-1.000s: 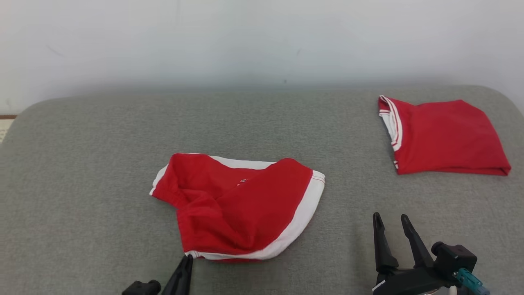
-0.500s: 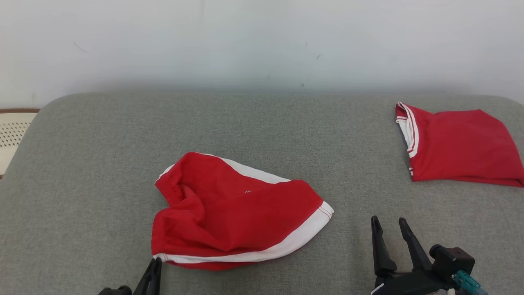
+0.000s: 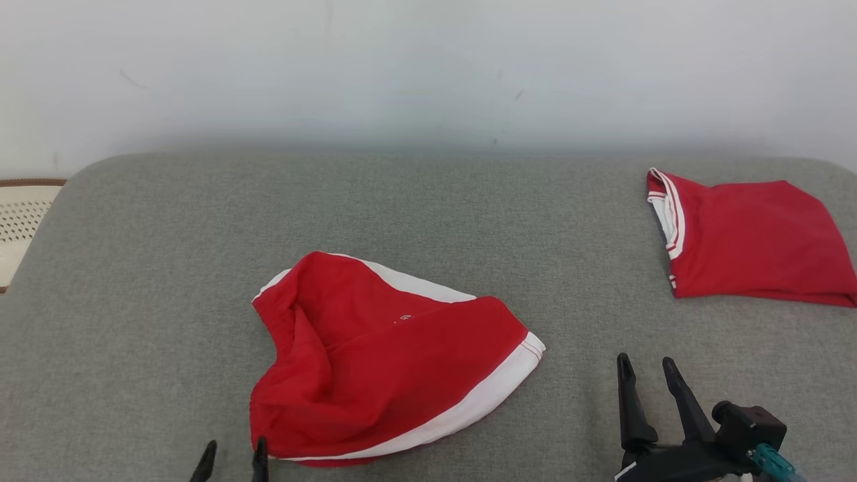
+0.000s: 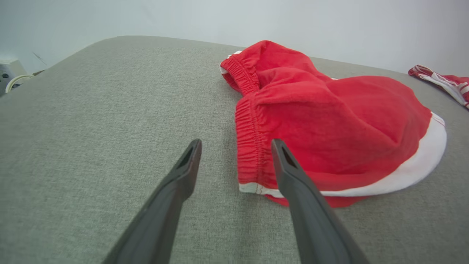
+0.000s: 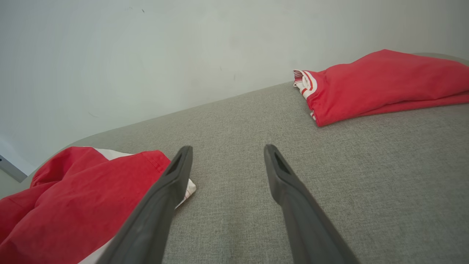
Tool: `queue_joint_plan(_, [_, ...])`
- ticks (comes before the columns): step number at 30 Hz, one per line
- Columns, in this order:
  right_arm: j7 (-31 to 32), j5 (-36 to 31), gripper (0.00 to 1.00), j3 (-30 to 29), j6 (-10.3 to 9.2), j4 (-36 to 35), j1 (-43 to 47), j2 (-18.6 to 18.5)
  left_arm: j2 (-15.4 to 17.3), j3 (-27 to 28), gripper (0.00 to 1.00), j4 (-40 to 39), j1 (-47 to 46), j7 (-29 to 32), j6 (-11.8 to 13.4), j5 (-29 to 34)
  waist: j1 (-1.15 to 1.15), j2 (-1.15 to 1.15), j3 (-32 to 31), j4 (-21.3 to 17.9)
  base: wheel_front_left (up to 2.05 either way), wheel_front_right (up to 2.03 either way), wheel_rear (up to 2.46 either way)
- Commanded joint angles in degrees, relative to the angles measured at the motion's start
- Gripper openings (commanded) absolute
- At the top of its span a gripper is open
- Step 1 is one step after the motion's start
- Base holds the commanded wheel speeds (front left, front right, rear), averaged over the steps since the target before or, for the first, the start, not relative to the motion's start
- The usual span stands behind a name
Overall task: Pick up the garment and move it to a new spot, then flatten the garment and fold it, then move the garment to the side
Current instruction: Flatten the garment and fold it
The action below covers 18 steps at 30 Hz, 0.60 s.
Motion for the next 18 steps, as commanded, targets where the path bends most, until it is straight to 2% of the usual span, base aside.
queue_joint_plan(1, [-0.1, -0.6, 1.0, -0.2, 0.01, -0.2, 0.4, 0.0, 0.1, 1.0, 1.0, -0.9, 1.3, -0.6, 0.5, -0.1, 0.0, 0.0, -0.3, 0.4, 0.0, 0.0, 0.0])
queue_joint_plan(10, [-0.7, -1.5, 1.0, -1.4, 0.01, -1.5, 1.5, 0.0, -0.9, 4.2, 1.0, -7.2, 3.5, -1.0, 1.9, 2.8, 0.0, 0.0, -1.4, 0.7, 0.0, 0.0, 0.0])
queue_joint_plan(18, [-1.1, -4.3, 1.0, -2.6, 0.01, -3.8, 2.8, 0.0, -1.9, 6.5, 1.0, -11.2, 5.5, -1.1, 2.4, 6.3, 0.0, 0.0, -2.0, -1.1, 0.0, 0.0, 0.0])
